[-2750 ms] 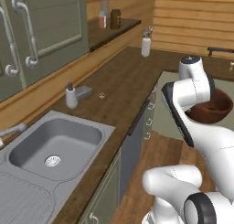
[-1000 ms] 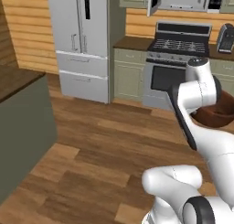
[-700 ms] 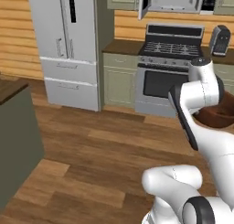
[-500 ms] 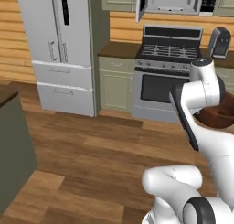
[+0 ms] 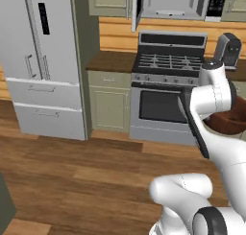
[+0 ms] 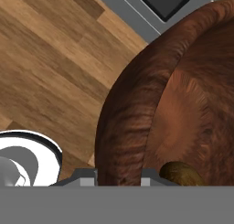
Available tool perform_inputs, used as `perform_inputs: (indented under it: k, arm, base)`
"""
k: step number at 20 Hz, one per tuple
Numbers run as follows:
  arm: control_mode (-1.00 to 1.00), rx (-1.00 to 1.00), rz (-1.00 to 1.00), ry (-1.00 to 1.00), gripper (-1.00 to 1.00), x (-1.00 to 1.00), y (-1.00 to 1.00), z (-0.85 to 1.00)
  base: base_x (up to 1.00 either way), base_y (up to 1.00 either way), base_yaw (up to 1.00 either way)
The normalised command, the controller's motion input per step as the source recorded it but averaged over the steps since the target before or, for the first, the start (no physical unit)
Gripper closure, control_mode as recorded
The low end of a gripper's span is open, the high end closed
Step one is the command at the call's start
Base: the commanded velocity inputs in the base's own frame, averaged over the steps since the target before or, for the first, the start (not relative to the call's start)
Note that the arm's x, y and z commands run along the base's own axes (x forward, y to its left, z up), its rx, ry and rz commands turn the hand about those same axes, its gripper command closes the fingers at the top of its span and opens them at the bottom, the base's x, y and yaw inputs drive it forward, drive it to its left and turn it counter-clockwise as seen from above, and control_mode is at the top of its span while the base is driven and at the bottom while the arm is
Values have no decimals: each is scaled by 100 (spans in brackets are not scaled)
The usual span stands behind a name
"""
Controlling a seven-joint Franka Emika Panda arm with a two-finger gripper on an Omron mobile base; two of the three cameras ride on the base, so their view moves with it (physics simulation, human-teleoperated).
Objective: Pick the mushroom from the sink and place it in the bowl. Then pick the bowl and place it in the microwave. Then close the microwave door and press the start button.
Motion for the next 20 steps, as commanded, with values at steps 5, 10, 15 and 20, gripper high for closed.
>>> perform_inputs:
  k: [5,10,15,20]
  arm:
    - [100,0,0,0,100,0,0,0]
    - [100,0,0,0,100,0,0,0]
    - [100,0,0,0,100,0,0,0]
    - [100,0,0,0,100,0,0,0]
  base:
    - [100,0,-24]
    - [100,-1,-21]
    - [100,0,-18]
    - [100,0,-18]
